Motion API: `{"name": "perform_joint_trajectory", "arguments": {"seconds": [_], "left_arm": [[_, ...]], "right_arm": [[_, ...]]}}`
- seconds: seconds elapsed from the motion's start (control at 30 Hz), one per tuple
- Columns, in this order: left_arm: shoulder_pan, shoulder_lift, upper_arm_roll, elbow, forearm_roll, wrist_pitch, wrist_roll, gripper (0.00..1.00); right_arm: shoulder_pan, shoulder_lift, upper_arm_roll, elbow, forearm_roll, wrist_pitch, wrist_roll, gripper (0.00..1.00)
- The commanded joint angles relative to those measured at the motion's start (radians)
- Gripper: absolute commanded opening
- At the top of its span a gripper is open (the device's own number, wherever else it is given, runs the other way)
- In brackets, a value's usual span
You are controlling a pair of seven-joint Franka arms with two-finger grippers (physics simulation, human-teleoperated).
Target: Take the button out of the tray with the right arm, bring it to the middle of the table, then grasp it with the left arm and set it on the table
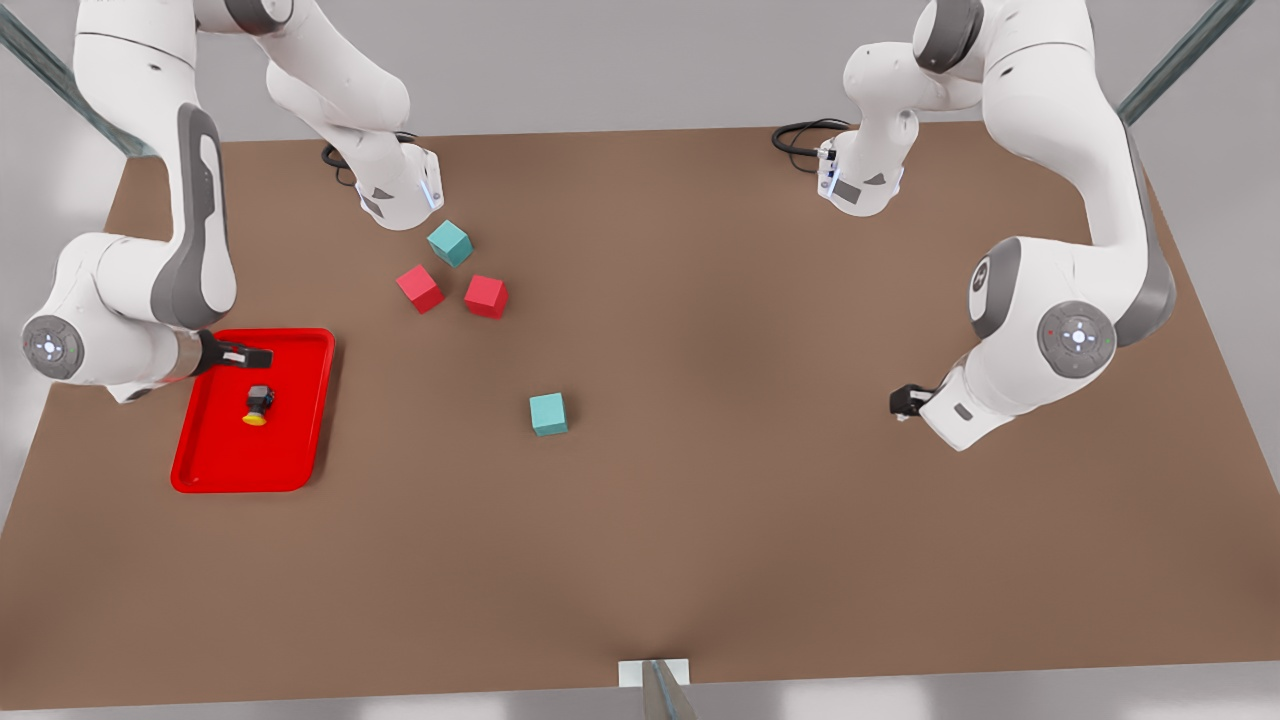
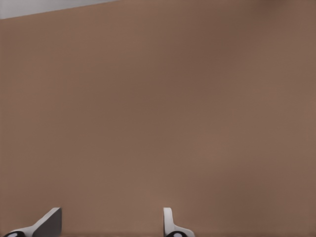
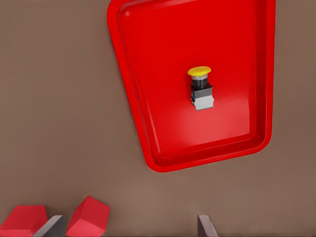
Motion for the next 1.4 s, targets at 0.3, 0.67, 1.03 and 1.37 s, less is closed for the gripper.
{"name": "perform_joint_trajectory", "arguments": {"seconds": [0.3,0.67,1.03,1.37], "left_arm": [[-0.01,0.019,-0.001,0.002,0.004,0.013,-0.061,1.0],[-0.016,0.028,-0.001,0.0,0.005,0.014,-0.061,1.0],[-0.026,0.042,-0.001,0.0,0.007,0.014,-0.061,1.0],[-0.025,0.077,-0.001,-0.001,-0.002,0.085,-0.066,1.0]], "right_arm": [[-0.03,0.078,0.013,-0.057,-0.088,0.273,-0.138,1.0],[-0.319,0.234,0.143,-0.117,-0.203,0.456,-0.397,1.0],[-0.426,0.282,0.172,-0.287,-0.335,0.714,-0.393,1.0],[-0.524,0.281,0.23,-0.399,-0.337,0.842,-0.385,1.0]]}}
